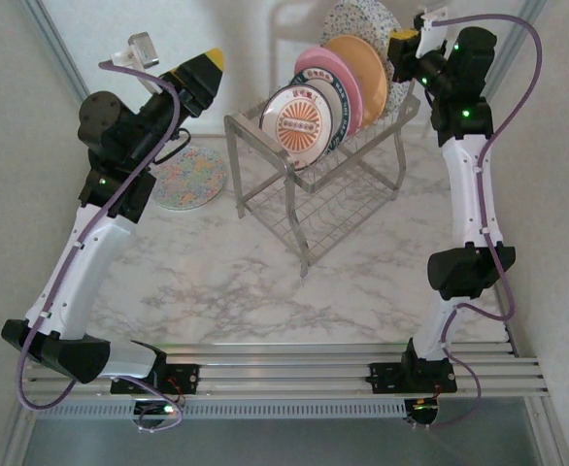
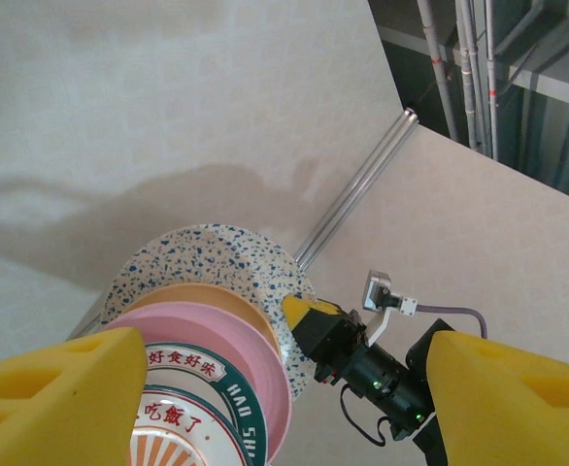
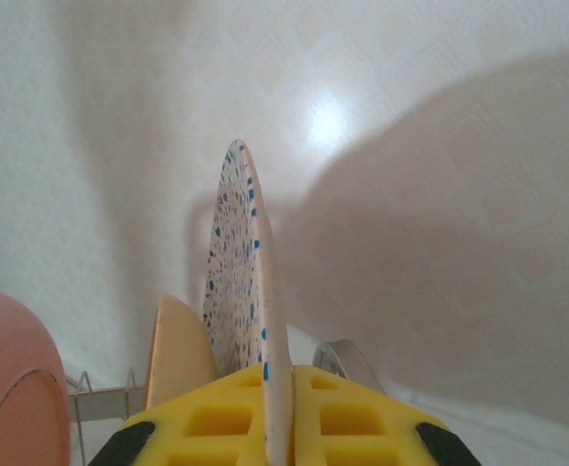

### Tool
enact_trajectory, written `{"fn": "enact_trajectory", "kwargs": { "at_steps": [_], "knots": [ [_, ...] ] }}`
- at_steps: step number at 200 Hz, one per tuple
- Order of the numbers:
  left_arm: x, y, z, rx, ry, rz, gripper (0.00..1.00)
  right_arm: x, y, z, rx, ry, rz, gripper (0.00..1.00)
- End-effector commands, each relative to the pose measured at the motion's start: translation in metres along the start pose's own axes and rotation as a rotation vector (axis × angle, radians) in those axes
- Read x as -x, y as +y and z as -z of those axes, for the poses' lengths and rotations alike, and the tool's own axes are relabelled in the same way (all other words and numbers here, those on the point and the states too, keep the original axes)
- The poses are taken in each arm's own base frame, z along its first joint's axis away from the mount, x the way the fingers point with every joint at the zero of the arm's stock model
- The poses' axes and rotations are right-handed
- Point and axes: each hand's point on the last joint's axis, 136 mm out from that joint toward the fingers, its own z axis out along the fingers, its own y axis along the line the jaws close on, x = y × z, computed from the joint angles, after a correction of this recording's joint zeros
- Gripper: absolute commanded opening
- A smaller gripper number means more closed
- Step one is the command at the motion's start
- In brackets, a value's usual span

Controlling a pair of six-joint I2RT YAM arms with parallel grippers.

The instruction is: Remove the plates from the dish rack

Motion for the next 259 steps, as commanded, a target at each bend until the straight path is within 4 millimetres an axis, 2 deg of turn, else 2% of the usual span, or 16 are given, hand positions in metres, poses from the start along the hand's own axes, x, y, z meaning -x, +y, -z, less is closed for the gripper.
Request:
{"fn": "enact_trajectory", "kwargs": {
  "at_steps": [1,90,165,222,259],
  "knots": [
    [0.006,-0.014,-0.001,-0.053,-0.021,-0.013,0.75,0.071,-0.004,0.035,-0.096,-0.158,0.122,0.00],
    [0.004,-0.015,-0.001,-0.063,-0.013,0.003,0.75,0.120,-0.010,0.066,-0.212,-0.273,0.204,0.00],
    [-0.005,-0.015,-0.009,-0.095,0.010,0.032,0.75,0.170,-0.012,0.112,-0.333,-0.398,0.255,0.00],
    [-0.035,-0.021,-0.036,-0.138,0.100,0.088,0.75,0.201,-0.006,0.152,-0.374,-0.514,0.189,0.00],
    [-0.059,-0.033,-0.060,-0.188,0.155,0.119,0.76,0.210,0.008,0.162,-0.282,-0.562,0.068,0.00]
  ]
}}
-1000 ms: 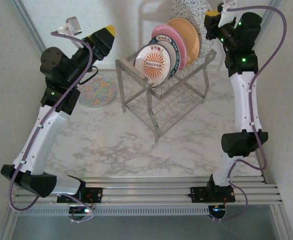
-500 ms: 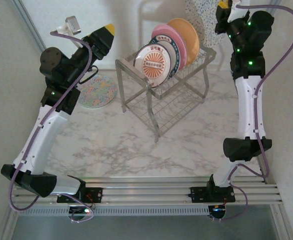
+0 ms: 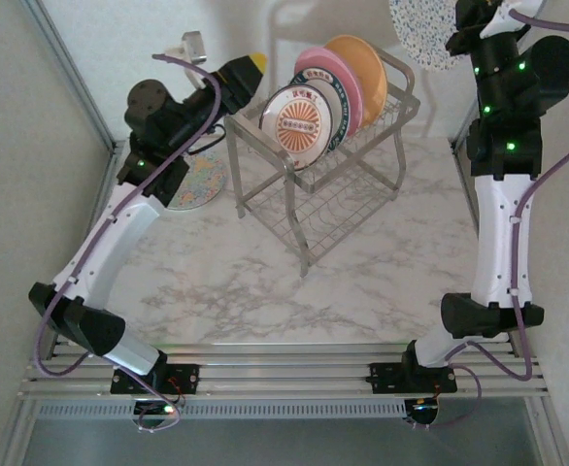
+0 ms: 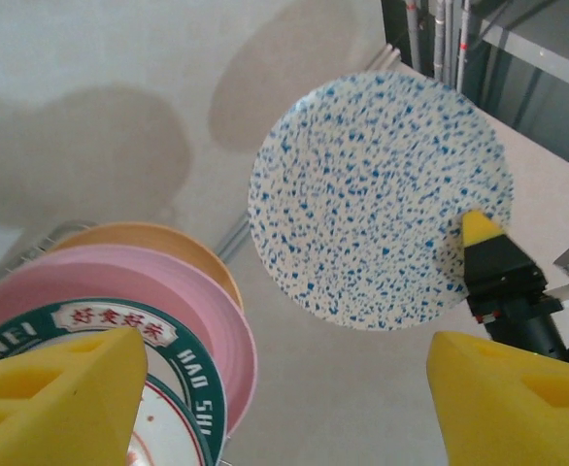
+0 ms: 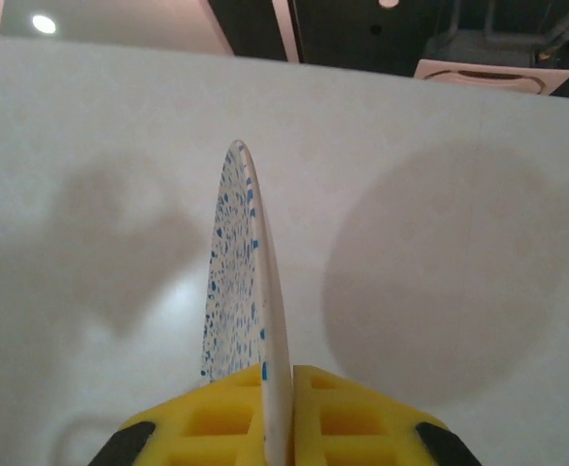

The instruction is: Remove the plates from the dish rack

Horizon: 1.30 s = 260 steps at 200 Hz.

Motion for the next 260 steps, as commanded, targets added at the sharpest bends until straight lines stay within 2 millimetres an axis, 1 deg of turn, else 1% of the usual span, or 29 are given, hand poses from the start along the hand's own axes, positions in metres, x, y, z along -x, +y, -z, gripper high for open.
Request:
{"fn": "enact_trajectory", "kwargs": {
  "at_steps": [1,30,52,72,91,104,114,136,163,184,203,217,231,249,260],
  "knots": [
    [-0.002,-0.030,-0.013,-0.099,0.023,0.005,0.76,0.050,0.001,0.014,0.022,-0.150,-0.108,0.00],
    [-0.014,-0.039,-0.035,-0.147,0.063,0.018,0.77,0.056,0.016,0.014,0.129,-0.164,-0.330,0.00],
    [-0.019,-0.036,-0.047,-0.162,0.088,0.052,0.78,0.054,0.029,0.011,0.221,-0.145,-0.511,0.00],
    [-0.021,-0.032,-0.054,-0.164,0.099,0.081,0.79,0.049,0.041,0.007,0.277,-0.115,-0.627,0.00],
    [-0.020,-0.025,-0.058,-0.136,0.099,0.102,0.79,0.046,0.048,0.003,0.305,-0.090,-0.718,0.00],
    [-0.020,-0.023,-0.058,-0.136,0.101,0.111,0.79,0.041,0.056,-0.002,0.342,-0.057,-0.784,0.00],
    [-0.019,-0.025,-0.058,-0.145,0.101,0.115,0.79,0.036,0.065,-0.005,0.374,-0.027,-0.820,0.00],
    [-0.019,-0.024,-0.059,-0.151,0.105,0.135,0.79,0.031,0.083,-0.009,0.423,0.010,-0.868,0.00],
    [-0.017,-0.023,-0.057,-0.141,0.098,0.139,0.75,0.023,0.101,-0.011,0.458,0.052,-0.897,0.00],
    [-0.016,-0.024,-0.056,-0.138,0.094,0.139,0.68,0.017,0.107,-0.013,0.469,0.077,-0.918,0.00],
    [-0.016,-0.023,-0.056,-0.130,0.098,0.145,0.56,0.013,0.113,-0.014,0.482,0.096,-0.944,0.00],
    [-0.016,-0.022,-0.055,-0.128,0.098,0.151,0.42,0.009,0.117,-0.015,0.481,0.119,-0.950,0.00],
    [-0.015,-0.023,-0.054,-0.128,0.095,0.153,0.23,0.004,0.119,-0.014,0.477,0.141,-0.945,0.00],
    [-0.012,-0.023,-0.053,-0.124,0.087,0.165,0.01,0.001,0.121,-0.012,0.475,0.154,-0.935,0.00],
    [-0.010,-0.023,-0.051,-0.124,0.084,0.177,0.00,0.002,0.122,-0.011,0.478,0.156,-0.922,0.00]
  ]
}}
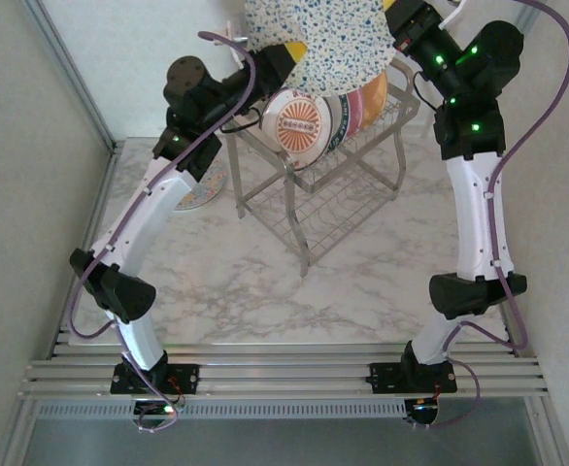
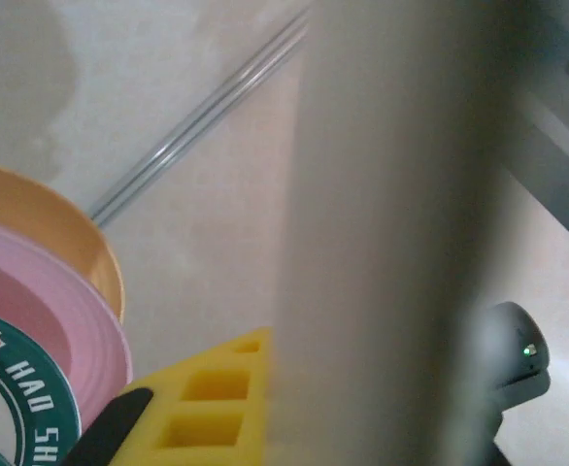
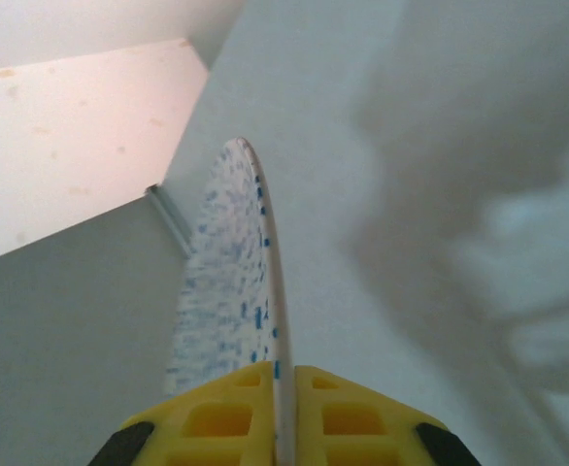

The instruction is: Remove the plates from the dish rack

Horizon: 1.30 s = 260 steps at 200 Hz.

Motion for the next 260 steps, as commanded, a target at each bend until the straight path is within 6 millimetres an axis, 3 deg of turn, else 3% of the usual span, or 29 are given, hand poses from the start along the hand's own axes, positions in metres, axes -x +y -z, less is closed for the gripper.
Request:
{"fn": "enact_trajectory", "kwargs": {
  "at_steps": [1,16,51,66,110,155,191,214,260],
  "knots": [
    [0.012,-0.002,0.006,0.015,-0.034,-0.044,0.00,0.009,0.042,0.008,0.082,-0.018,0.074,0.00],
    [0.019,-0.006,0.010,0.000,-0.050,-0.023,0.00,0.006,0.042,0.009,0.072,-0.012,0.096,0.00],
    [0.048,-0.020,0.029,-0.053,-0.108,0.009,0.00,0.003,0.048,0.016,0.044,-0.010,0.177,0.49],
    [0.063,-0.021,0.039,-0.056,-0.133,0.015,0.00,0.000,0.053,0.019,0.041,-0.004,0.227,0.62],
    [0.103,-0.010,0.084,-0.014,-0.219,0.043,0.00,-0.031,0.082,0.026,0.080,0.060,0.428,0.72],
    [0.133,0.040,0.151,0.110,-0.340,0.099,0.00,-0.090,0.116,0.036,0.112,0.129,0.676,0.77],
    [0.134,0.093,0.214,0.248,-0.459,0.151,0.00,-0.128,0.124,0.045,0.062,0.190,0.806,0.82],
    [0.125,0.137,0.250,0.354,-0.515,0.218,0.00,-0.155,0.137,0.050,0.069,0.250,0.855,0.83],
    [0.090,0.220,0.307,0.618,-0.583,0.316,0.00,-0.180,0.146,0.049,-0.014,0.286,0.851,0.84]
  ]
}}
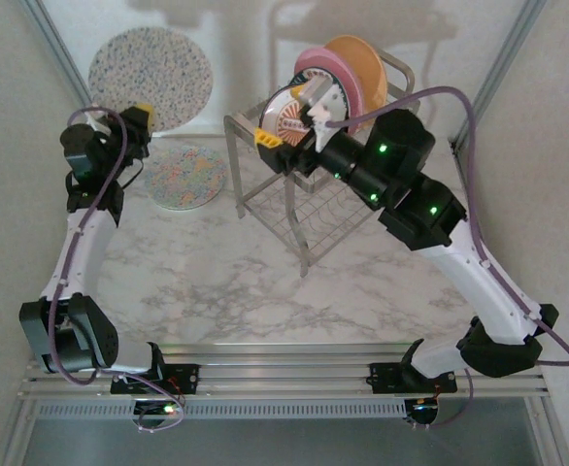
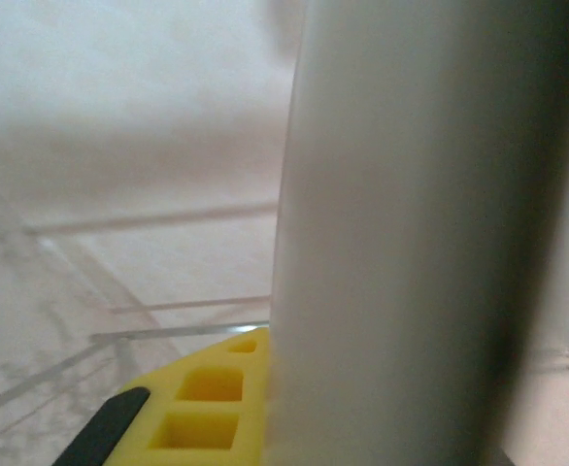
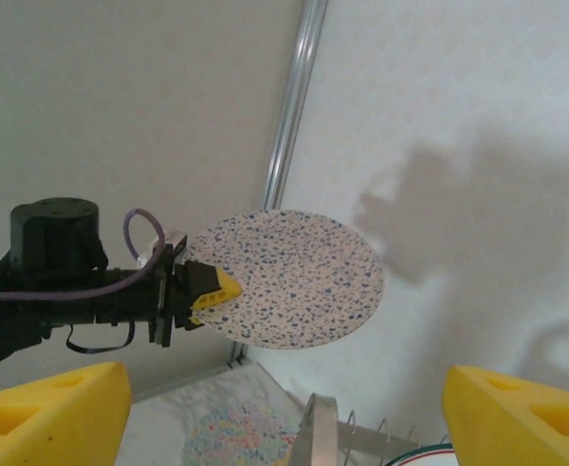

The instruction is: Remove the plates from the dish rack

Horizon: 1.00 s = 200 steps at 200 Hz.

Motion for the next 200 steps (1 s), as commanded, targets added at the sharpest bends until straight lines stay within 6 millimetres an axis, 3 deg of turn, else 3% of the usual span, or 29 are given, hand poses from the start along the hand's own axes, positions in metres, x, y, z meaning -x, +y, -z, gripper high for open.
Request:
{"fn": "enact_trajectory", "kwargs": {
  "at_steps": [1,28,54,89,135,200],
  "knots": [
    [0.009,0.006,0.018,0.000,-0.076,-0.041,0.00,0.001,-0.011,0.005,-0.128,0.037,0.017,0.84],
    [0.009,0.064,0.020,0.095,-0.093,0.006,0.00,-0.009,-0.010,0.004,-0.167,0.093,-0.023,0.84],
    [0.006,0.103,0.019,0.136,-0.089,0.025,0.00,-0.023,-0.011,0.005,-0.188,0.155,-0.040,0.84],
    [0.004,0.147,0.013,0.225,-0.075,0.034,0.00,-0.025,-0.015,0.009,-0.207,0.157,-0.023,0.84],
    [-0.001,0.197,-0.002,0.296,-0.040,0.068,0.00,-0.026,-0.016,0.007,-0.214,0.166,-0.002,0.85],
    [-0.005,0.243,-0.016,0.360,0.005,0.080,0.00,-0.029,-0.022,0.006,-0.236,0.176,-0.005,0.87]
  ]
}}
